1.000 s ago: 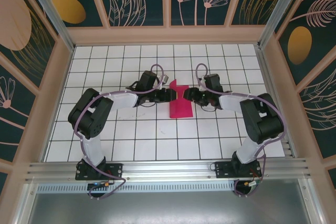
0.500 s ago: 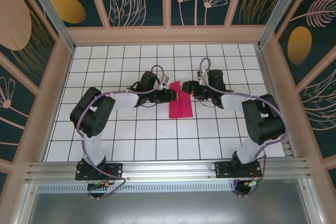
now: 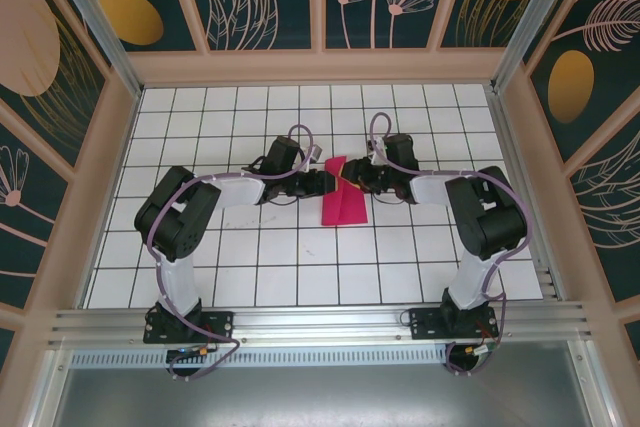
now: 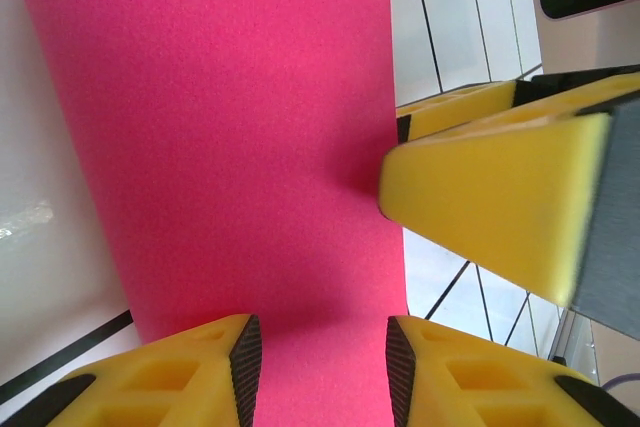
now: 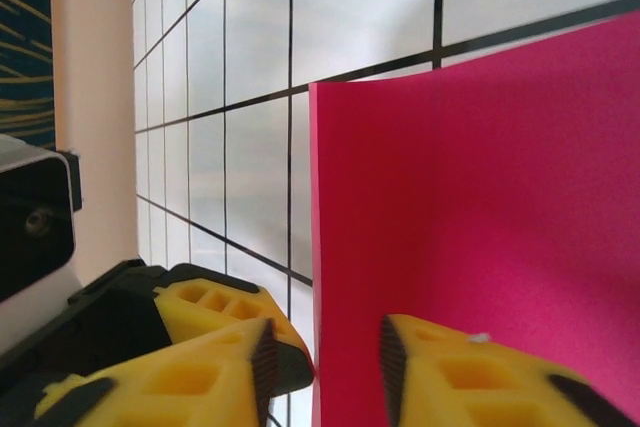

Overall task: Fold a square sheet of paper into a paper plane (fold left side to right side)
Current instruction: First fold in half a square sheet of paper at the center of the table.

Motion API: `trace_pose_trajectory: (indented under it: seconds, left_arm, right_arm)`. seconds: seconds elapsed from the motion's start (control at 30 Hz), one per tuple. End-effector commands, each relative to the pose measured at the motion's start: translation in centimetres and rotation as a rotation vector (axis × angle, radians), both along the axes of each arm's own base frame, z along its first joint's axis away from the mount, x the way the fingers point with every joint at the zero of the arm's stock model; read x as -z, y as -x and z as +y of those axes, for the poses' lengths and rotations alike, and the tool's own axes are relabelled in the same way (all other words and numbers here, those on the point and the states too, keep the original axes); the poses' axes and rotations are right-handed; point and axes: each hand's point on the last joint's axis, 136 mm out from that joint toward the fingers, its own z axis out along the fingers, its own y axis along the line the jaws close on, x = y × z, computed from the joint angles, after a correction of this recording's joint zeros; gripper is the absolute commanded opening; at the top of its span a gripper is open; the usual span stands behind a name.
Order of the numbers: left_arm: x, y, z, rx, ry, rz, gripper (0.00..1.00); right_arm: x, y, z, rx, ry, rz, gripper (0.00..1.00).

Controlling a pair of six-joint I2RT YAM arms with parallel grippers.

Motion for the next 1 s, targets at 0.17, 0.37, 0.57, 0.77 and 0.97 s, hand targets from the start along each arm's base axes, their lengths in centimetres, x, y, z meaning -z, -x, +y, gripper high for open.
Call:
trace_pose_trajectory:
  seconds: [0.17, 0.37, 0.57, 0.77, 0.97]
  left_arm:
    - [-1.2, -1.3, 0.5, -0.034, -0.035, -0.057, 0.49]
    - [-1.3, -1.7, 2.8, -0.112, -0.146, -0.088, 0.58]
    - [0.1, -1.6, 2.3, -0.113, -0.142, -0.033, 0.59]
    - [0.7, -2.6, 1.6, -0.121, -0.132, -0.015, 0.60]
    - [1.6, -3.6, 0.7, -0.118, -0.147, 0.003, 0.61]
  right_arm:
    - [-1.0, -1.0, 0.1, -0.016, 0.010, -0.038, 0.00]
    - [0.1, -2.2, -1.3, -0.007, 0.140, -0.050, 0.00]
    - [1.5, -3.3, -2.5, -0.005, 0.230, -0.042, 0.00]
    - [2.5, -3.4, -3.4, 0.003, 0.283, -0.023, 0.00]
    - [2.9, -3.2, -3.9, 0.029, 0.296, -0.011, 0.00]
